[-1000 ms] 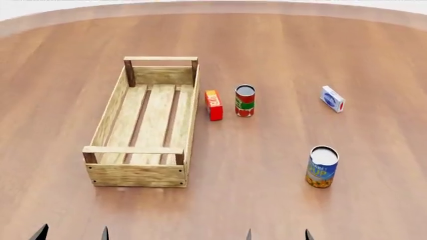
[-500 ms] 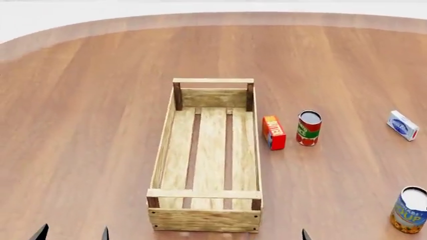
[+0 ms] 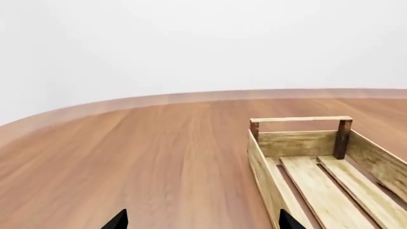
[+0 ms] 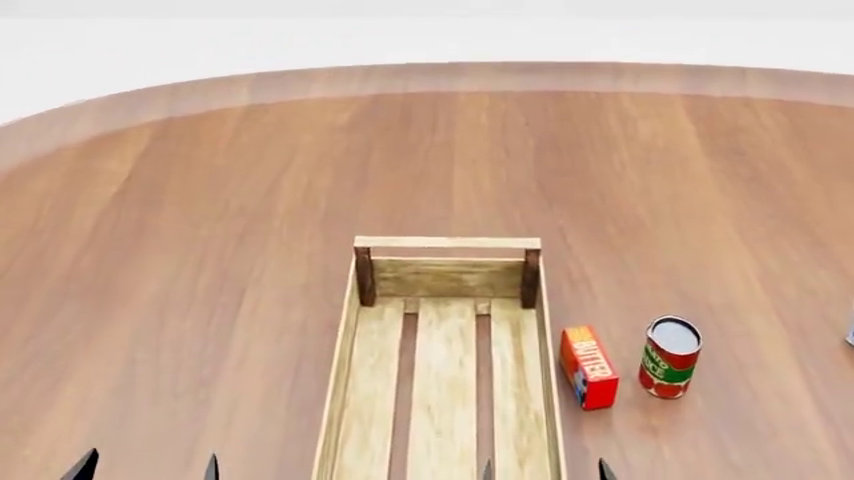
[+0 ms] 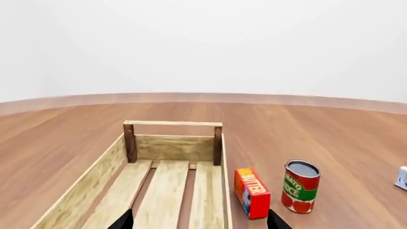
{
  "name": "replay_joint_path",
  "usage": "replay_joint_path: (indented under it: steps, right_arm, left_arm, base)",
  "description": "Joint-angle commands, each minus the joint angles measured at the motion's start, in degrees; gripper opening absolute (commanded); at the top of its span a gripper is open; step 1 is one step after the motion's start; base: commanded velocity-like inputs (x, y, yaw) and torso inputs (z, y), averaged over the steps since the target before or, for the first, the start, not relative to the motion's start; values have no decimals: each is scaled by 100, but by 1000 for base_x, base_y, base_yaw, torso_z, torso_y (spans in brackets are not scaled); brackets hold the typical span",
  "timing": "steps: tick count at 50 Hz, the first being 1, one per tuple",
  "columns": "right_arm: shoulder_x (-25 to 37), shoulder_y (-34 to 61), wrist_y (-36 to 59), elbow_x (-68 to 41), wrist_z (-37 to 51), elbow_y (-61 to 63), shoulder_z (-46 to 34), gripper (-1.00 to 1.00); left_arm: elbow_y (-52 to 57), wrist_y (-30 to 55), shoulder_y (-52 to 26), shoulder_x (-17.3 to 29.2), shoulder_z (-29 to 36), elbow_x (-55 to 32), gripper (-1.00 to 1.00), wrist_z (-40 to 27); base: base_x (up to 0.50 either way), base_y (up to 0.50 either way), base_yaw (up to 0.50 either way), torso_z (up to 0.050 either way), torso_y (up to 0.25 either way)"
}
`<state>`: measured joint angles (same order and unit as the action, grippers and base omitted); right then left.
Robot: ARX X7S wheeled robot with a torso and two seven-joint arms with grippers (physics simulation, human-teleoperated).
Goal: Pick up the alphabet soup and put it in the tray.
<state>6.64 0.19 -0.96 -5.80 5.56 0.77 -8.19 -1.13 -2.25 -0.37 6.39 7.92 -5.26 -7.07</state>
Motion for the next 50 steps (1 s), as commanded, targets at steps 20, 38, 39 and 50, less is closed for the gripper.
replay_joint_path:
  steps: [20, 38, 39, 50]
  right_arm:
    - [143, -26, -76, -210, 78, 92, -158, 100]
    - [108, -87, 732, -536, 819, 449, 299, 100]
    - [105, -136, 953, -633, 966, 681, 427, 100]
    - [35, -140, 2367, -1141, 2085, 1557, 1276, 100]
  left_arm:
    - [52, -4, 18, 144, 179, -111, 100, -162]
    - [20, -16, -8, 199, 259, -177, 100, -235]
    - [7, -13, -19, 200, 260, -187, 100, -237]
    - [-13, -26, -29, 234, 299, -241, 100, -266]
  base:
    - [500, 0, 0, 0, 1]
    - [12, 0, 0, 0, 0]
    - [0, 0, 0, 0, 0]
    - [0, 0, 0, 0, 0]
